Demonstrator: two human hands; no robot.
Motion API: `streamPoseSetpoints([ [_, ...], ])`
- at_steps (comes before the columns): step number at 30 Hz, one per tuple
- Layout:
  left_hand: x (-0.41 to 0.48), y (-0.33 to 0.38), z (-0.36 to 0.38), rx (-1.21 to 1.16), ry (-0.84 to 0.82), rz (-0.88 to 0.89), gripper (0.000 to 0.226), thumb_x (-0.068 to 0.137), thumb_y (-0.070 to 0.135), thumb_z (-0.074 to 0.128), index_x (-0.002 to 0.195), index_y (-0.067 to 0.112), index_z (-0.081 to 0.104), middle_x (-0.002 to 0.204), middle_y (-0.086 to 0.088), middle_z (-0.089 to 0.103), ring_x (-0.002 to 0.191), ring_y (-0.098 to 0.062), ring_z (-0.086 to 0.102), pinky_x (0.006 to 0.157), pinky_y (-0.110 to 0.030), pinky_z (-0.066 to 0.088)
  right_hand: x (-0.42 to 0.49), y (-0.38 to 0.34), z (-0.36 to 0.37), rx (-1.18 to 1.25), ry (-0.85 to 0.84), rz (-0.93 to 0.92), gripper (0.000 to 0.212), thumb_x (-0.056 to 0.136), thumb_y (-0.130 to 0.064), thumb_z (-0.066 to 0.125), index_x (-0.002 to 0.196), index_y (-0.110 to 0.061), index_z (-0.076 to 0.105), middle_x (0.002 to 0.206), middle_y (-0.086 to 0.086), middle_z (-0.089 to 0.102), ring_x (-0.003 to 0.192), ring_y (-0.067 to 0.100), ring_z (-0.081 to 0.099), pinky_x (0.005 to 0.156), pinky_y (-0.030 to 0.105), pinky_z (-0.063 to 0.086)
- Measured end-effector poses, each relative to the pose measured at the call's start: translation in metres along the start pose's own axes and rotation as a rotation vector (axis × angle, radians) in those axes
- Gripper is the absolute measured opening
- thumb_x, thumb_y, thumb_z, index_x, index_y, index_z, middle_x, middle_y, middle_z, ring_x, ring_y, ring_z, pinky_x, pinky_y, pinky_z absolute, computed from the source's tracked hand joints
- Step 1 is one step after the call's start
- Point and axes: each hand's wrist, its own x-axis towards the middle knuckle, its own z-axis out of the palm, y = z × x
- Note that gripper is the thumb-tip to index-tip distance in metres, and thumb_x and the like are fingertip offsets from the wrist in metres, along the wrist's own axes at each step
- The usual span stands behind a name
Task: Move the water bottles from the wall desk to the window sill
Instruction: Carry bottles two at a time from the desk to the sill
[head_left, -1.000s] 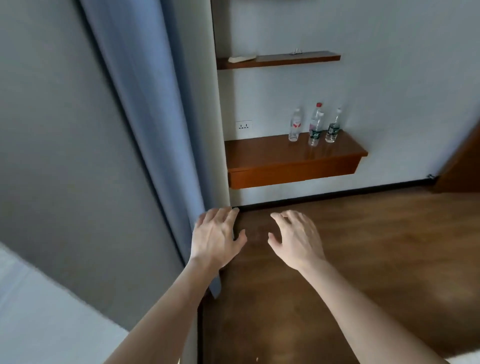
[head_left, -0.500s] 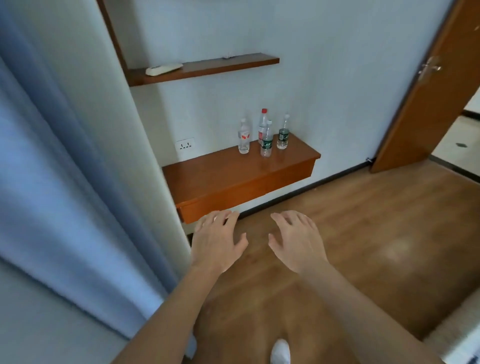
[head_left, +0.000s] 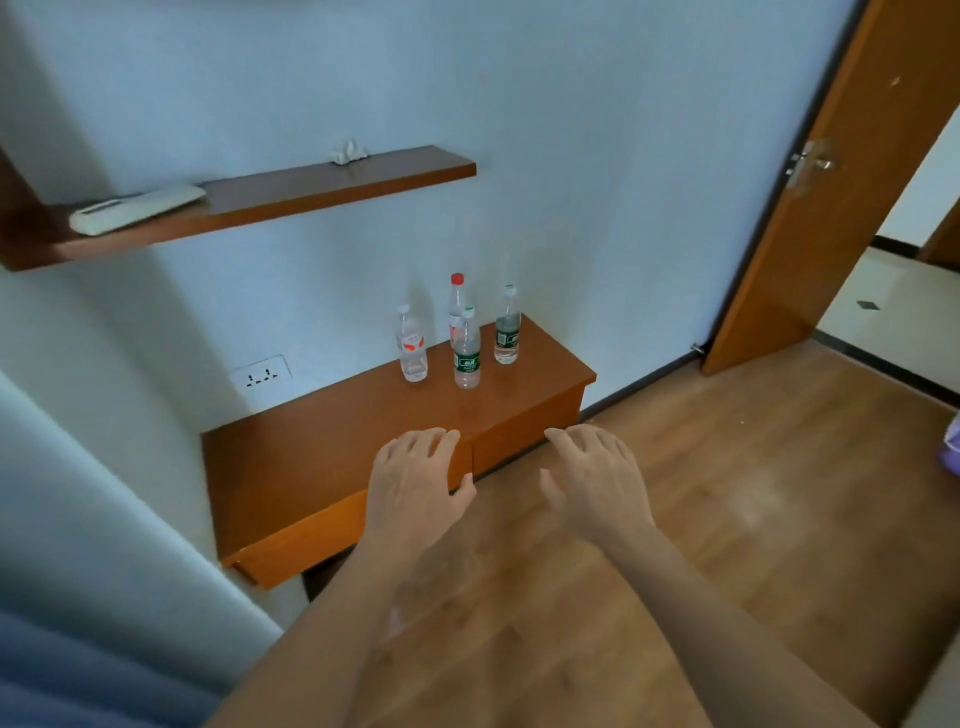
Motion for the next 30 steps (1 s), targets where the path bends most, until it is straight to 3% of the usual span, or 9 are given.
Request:
streamPoseSetpoints([
  [18,0.224,0.002,0.075,-0.027,0.052,-0.114,0.056,0.087,0.055,0.058,0.134,0.025,0.054,0.136,0.002,0.060,0.126,-0.022,0.055,0.105,-0.042,0.043,0.216,0.089,0.044,0.021,0.020,-0.022,0.052,0.090,-0.051,0.055,0.137,-0.029,0.051,0.134,-0.001,0.060,0.128,0.021,0.054,0.109,0.042,0.044],
  [27,0.315,-0.030,0.122,-0.100,0.081,-0.293,0.066,0.079,0.062,0.066,0.132,0.024,0.056,0.130,0.000,0.064,0.120,-0.023,0.060,0.099,-0.043,0.048,0.344,0.121,0.085,0.015,-0.063,-0.080,0.054,0.092,-0.050,0.054,0.141,-0.027,0.049,0.138,0.000,0.057,0.130,0.021,0.051,0.107,0.039,0.046],
  [30,0.329,-0.041,0.143,-0.152,0.056,-0.398,0.069,0.079,0.062,0.065,0.137,0.028,0.050,0.136,0.002,0.060,0.125,-0.021,0.056,0.103,-0.046,0.049,0.382,0.127,0.103,0.072,-0.109,-0.094,0.055,0.092,-0.050,0.056,0.142,-0.028,0.047,0.139,-0.001,0.056,0.130,0.018,0.051,0.107,0.039,0.047],
])
